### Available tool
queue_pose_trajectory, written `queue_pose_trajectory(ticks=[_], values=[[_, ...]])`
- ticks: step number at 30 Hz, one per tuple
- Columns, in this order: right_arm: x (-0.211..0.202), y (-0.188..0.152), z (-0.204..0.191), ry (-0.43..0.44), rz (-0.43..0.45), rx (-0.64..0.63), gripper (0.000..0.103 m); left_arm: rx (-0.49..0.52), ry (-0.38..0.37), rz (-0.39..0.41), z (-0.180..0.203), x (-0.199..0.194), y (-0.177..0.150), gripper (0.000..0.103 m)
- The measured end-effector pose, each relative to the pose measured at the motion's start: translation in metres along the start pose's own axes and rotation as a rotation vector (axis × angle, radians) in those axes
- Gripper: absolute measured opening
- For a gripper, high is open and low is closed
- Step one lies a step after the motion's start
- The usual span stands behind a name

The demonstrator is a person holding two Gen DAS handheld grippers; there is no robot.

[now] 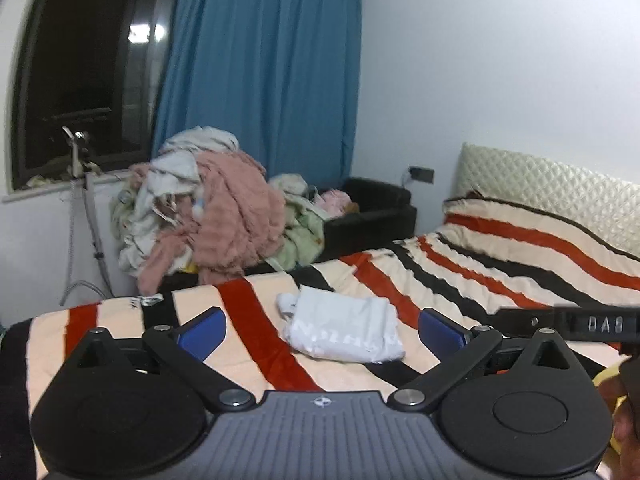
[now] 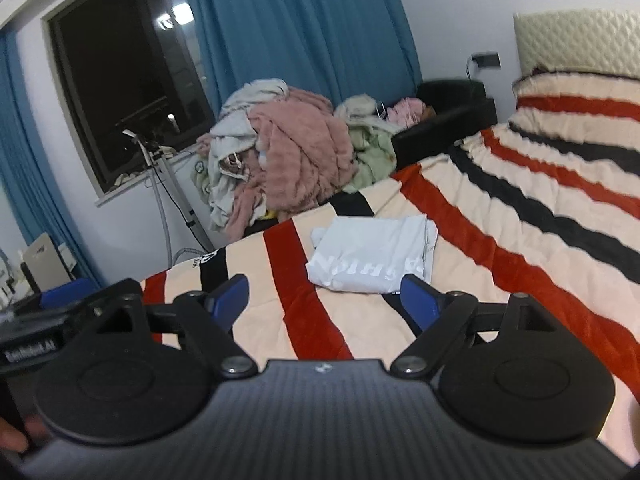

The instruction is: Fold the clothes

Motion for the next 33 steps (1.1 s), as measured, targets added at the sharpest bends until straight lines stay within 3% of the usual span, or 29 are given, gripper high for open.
queue_pose_trajectory(ticks=[10, 16, 20, 25, 33], values=[[0.009, -0.062, -0.019, -0.043, 0.105, -0.110, 0.084, 0.004, -0.004, 0.018, -0.010, -0.008, -0.048, 0.103], [0.024, -0.094, -0.024, -0.068, 0.106, -0.119, 0.084, -0.023, 0.002, 0.005, -0.024, 0.011, -0.075, 0.103], [0.024, -0.101, -0.035, -0.096, 0.165, -0.180, 0.084, -0.021, 0.006, 0.024, -0.029, 0.017, -0.087, 0.103], [0.035, -0.109, -0.041, -0.135, 0.159, -0.226, 0.084, -0.033, -0.027, 0.013, -0.035, 0.025, -0.094, 0.103], [0.035, -0.111, -0.040, -0.113, 0.144, -0.207, 0.084, -0.056, 0.012, -0.010, -0.044, 0.036, -0.103, 0.103]])
Point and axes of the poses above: each gripper's, at about its wrist camera, not at the fingertips, and x roughly the way its jaws point, z to its right, y to its top, the point moved 2 cm from there along x, roughly the way its jaws point, and after that the axes turned 7 degrees about -x, right-handed, at the moved point
